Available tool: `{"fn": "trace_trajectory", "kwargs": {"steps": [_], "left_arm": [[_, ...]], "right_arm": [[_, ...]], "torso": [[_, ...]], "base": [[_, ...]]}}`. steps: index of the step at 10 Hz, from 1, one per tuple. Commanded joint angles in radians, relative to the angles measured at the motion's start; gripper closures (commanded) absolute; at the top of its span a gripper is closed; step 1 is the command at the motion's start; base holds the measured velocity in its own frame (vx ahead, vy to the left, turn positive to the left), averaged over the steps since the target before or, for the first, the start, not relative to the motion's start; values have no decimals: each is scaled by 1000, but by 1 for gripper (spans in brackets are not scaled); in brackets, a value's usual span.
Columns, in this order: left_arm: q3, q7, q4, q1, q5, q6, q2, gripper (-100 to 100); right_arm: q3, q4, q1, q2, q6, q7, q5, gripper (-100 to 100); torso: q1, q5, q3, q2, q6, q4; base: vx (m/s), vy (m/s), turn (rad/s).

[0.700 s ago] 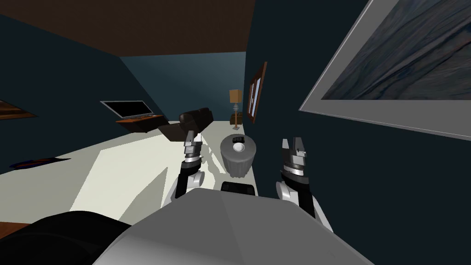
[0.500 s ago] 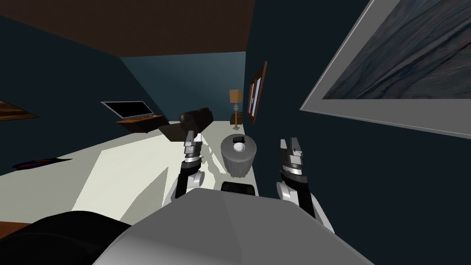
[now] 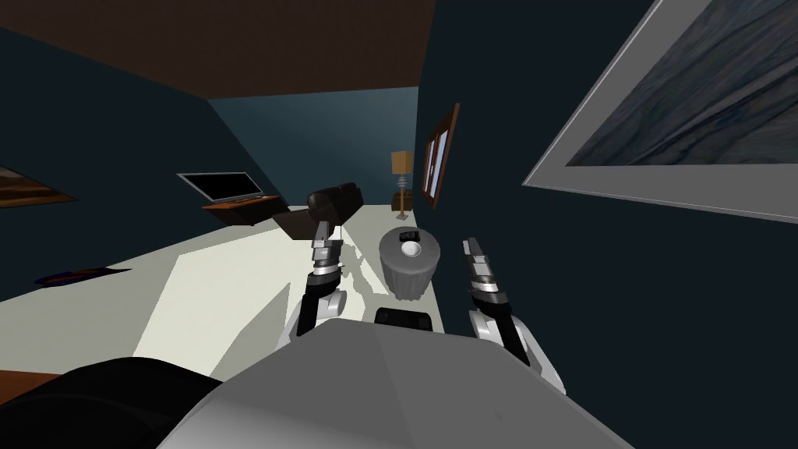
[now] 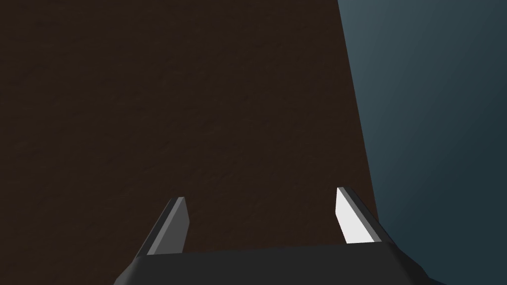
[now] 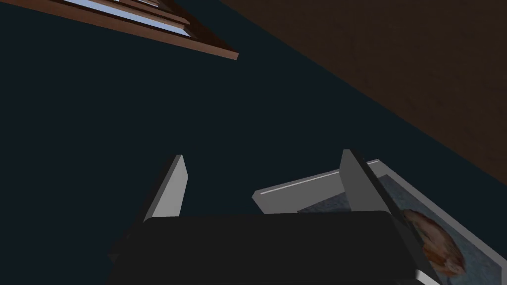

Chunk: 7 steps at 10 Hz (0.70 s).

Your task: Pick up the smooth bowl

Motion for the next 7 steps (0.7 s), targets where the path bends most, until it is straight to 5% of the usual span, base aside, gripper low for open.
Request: {"fn": "trace_trajectory", "kwargs": {"steps": [1, 7], "left_arm": [[0, 0, 0, 0, 0, 0, 0, 0], [0, 0, 0, 0, 0, 0, 0, 0]], "right_arm": [[1, 50, -22, -49, 6, 18, 20, -100], [34, 242, -81, -212, 37, 105, 117, -100]], "torso": [[0, 0, 0, 0, 0, 0], [1, 0, 0, -1, 0, 0]], "base": [[-33, 124, 19], [-16, 135, 32]]}}
